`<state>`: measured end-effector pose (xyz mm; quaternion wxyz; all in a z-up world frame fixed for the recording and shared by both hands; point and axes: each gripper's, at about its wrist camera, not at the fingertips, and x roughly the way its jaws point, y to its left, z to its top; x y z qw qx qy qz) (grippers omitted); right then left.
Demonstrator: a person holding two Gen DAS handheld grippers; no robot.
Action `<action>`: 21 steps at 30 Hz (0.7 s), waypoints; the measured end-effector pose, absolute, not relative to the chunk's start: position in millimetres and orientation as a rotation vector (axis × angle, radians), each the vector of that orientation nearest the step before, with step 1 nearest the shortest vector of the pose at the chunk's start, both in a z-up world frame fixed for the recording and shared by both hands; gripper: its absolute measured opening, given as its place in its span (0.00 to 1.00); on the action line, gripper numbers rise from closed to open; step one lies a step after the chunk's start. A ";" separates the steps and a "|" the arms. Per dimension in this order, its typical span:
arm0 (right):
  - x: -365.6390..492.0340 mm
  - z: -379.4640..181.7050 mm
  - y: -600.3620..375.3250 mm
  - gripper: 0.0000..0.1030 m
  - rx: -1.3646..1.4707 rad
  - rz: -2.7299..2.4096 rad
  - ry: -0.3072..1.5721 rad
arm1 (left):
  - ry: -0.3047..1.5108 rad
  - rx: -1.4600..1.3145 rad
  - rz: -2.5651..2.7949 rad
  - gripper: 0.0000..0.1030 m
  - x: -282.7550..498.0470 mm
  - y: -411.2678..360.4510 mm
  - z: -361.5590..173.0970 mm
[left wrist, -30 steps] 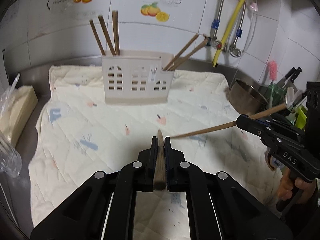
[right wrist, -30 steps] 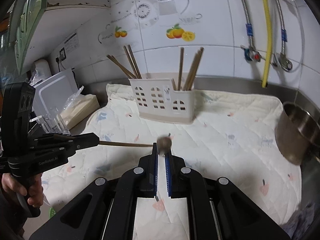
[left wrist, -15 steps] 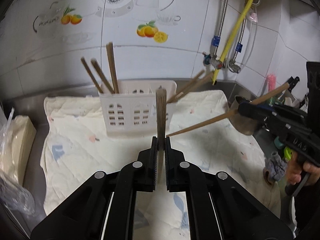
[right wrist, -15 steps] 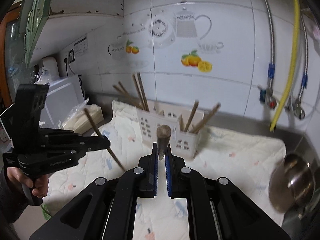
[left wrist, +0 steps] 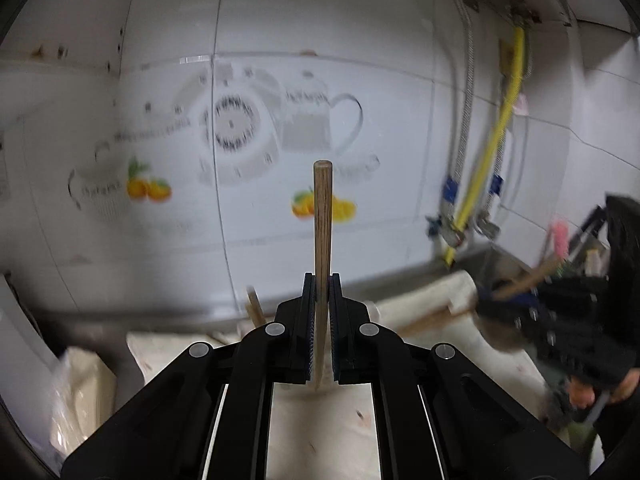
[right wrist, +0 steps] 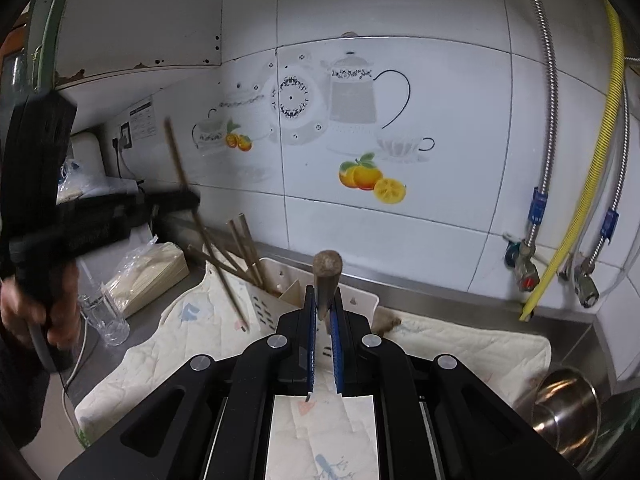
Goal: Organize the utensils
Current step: 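Lift both held chopsticks and carry them above the beige holder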
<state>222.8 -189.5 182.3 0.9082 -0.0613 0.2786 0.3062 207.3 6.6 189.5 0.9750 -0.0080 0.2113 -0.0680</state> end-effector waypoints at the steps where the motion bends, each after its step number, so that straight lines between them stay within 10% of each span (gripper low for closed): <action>1: 224.3 182.8 -188.3 0.06 -0.132 0.630 0.574 | 0.422 -0.020 -0.133 0.05 210.3 7.9 192.3; 21: 265.4 153.2 -167.6 0.06 -0.214 0.594 0.673 | 0.510 -0.087 -0.052 0.05 280.7 36.4 147.2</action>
